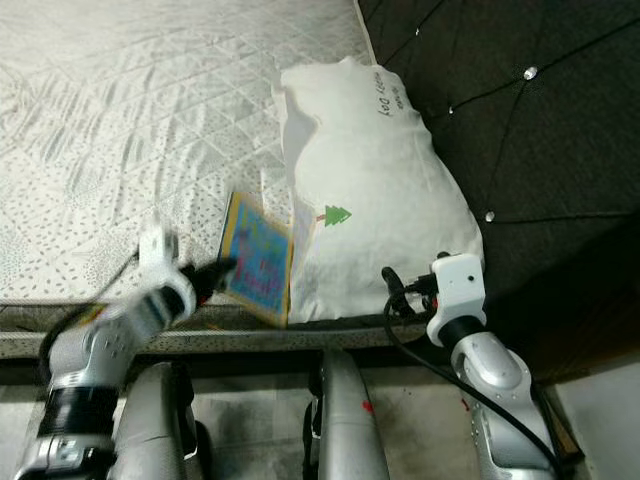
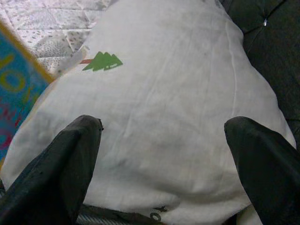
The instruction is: Clean up the room
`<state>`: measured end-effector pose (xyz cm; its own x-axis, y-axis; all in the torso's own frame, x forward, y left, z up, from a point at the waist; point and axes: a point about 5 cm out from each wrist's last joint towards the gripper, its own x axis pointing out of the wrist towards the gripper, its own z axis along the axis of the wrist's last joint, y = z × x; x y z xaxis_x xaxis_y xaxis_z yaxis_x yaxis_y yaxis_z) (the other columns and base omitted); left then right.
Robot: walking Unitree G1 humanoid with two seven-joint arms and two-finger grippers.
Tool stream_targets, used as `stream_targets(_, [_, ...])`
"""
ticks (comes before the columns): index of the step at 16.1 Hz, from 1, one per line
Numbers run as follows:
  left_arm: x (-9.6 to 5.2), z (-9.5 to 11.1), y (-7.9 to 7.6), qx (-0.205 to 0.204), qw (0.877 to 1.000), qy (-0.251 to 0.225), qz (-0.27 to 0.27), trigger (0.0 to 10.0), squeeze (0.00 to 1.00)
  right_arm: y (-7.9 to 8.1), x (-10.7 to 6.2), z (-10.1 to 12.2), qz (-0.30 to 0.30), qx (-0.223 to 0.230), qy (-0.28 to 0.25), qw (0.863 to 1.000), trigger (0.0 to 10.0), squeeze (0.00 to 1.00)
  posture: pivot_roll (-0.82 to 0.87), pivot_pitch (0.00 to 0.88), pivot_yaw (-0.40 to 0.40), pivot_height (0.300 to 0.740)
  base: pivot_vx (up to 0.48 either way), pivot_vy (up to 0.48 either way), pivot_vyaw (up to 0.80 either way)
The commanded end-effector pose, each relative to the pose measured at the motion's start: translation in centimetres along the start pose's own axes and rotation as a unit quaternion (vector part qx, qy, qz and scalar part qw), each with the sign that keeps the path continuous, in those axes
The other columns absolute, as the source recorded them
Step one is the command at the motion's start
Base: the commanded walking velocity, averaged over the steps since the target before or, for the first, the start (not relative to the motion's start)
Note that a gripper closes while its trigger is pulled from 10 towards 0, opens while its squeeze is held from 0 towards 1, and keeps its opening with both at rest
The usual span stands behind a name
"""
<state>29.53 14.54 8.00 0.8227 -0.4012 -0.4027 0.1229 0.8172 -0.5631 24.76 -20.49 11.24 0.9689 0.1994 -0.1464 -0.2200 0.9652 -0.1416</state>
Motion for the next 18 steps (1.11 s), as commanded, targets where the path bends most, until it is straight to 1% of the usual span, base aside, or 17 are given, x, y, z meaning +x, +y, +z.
stream_targets(1, [0.1, 0.2, 1.2, 0.001, 1.0, -0.003, 0.018, 10.0, 0.0, -0.5, -0.2, -0.4, -0.007, -0.005, 0.008, 1.0, 10.0, 0.0, -0.13, 0.121, -0.15, 0.582, 0.0, 0.0, 0.0])
stream_targets(4, [0.2, 1.4, 3.1, 0.005, 0.999, -0.028, 0.037, 10.0, 0.0, -0.6, -0.3, -0.4, -0.007, -0.008, 0.009, 1.0, 10.0, 0.0, -0.13, 0.121, -0.155, 0.582, 0.0, 0.0, 0.0])
stream_targets(5, [0.3, 2.3, 3.6, 0.015, 0.998, -0.041, 0.043, 10.0, 0.0, -0.6, -0.2, -0.4, -0.007, -0.009, 0.009, 1.0, 10.0, 0.0, -0.14, 0.122, -0.161, 0.582, 0.0, 0.0, 0.0])
stream_targets(8, [0.7, 3.3, 4.2, 0.019, 0.997, -0.047, 0.052, 10.0, 0.0, -0.6, -0.1, -0.3, -0.006, -0.011, 0.007, 1.0, 10.0, 0.0, -0.14, 0.122, -0.165, 0.582, 0.0, 0.0, 0.0])
stream_targets(9, [1.4, 4.3, 4.2, 0.023, 0.997, -0.055, 0.044, 10.0, 0.0, -0.6, -0.2, -0.2, -0.006, -0.013, 0.006, 1.0, 10.0, 0.0, -0.15, 0.128, -0.173, 0.582, 0.0, 0.0, 0.0])
stream_targets(10, [1.5, 4.4, 4.2, 0.026, 0.997, -0.056, 0.04, 10.0, 0.0, -0.6, -0.2, -0.2, -0.006, -0.013, 0.006, 1.0, 10.0, 0.0, -0.15, 0.128, -0.173, 0.582, 0.0, 0.0, 0.0])
stream_targets(12, [2.6, 4.9, 3.7, 0.03, 0.998, -0.049, 0.026, 10.0, 0.0, -0.6, -0.4, -0.1, -0.005, -0.016, 0.007, 1.0, 10.0, 0.0, -0.17, 0.133, -0.179, 0.582, 0.0, 0.0, 0.0])
stream_targets(14, [3.1, 5.4, 3.3, 0.033, 0.998, -0.051, 0.024, 10.0, 0.0, -0.7, -0.4, 0.0, -0.007, -0.019, 0.005, 1.0, 10.0, 0.0, -0.18, 0.134, -0.185, 0.582, 0.0, 0.0, 0.0])
stream_targets(16, [3.6, 5.6, 2.8, 0.028, 0.998, -0.05, 0.015, 10.0, 0.0, -0.9, -0.5, 0.2, -0.009, -0.022, 0.005, 1.0, 10.0, 0.0, -0.19, 0.136, -0.187, 0.582, 0.0, 0.0, 0.0])
stream_targets(18, [4.1, 5.1, 2.3, 0.022, 0.999, -0.038, -0.001, 10.0, 0.0, -1.0, -0.6, 0.4, -0.01, -0.024, 0.003, 1.0, 10.0, 0.0, -0.2, 0.136, -0.191, 0.582, 0.0, 0.0, 0.0])
